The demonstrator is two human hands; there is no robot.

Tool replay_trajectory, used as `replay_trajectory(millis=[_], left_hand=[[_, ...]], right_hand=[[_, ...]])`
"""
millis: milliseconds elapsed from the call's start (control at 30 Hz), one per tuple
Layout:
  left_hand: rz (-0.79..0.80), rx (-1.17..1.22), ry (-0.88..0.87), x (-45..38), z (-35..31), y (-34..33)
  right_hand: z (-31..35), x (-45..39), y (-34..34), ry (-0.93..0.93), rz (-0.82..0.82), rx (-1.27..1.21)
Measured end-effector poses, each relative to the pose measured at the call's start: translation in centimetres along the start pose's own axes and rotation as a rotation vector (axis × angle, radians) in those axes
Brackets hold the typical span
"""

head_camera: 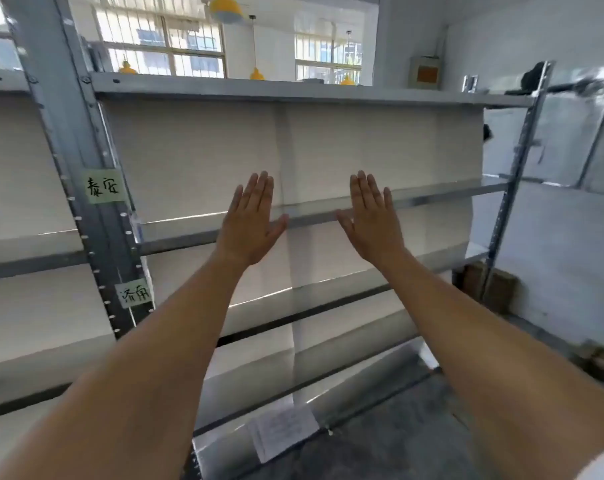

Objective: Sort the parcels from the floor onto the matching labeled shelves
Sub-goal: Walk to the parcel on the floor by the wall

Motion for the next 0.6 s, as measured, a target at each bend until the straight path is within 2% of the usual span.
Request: replay_trajectory(millis=[200, 600], left_hand=[[0.035, 0.031, -0.176, -4.3, -9.9, -3.2], [0.068, 0.162, -0.399, -10.2, -28.9, -6.9]], right_hand=[[-10.2, 3.4, 0.9, -0.151, -0.013, 0.086], [-26.7, 12.5, 3.1, -0.452, 0.039, 0.2]])
Point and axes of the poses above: each hand's wrist, its own x-axis away from the middle knuckle, its own y-axis out of the back of the hand, z = x × y, the point moved 1 cm from there along -x, towards the middle knuckle, and after that the axes turned 13 degrees about z, right-handed, at the moved point
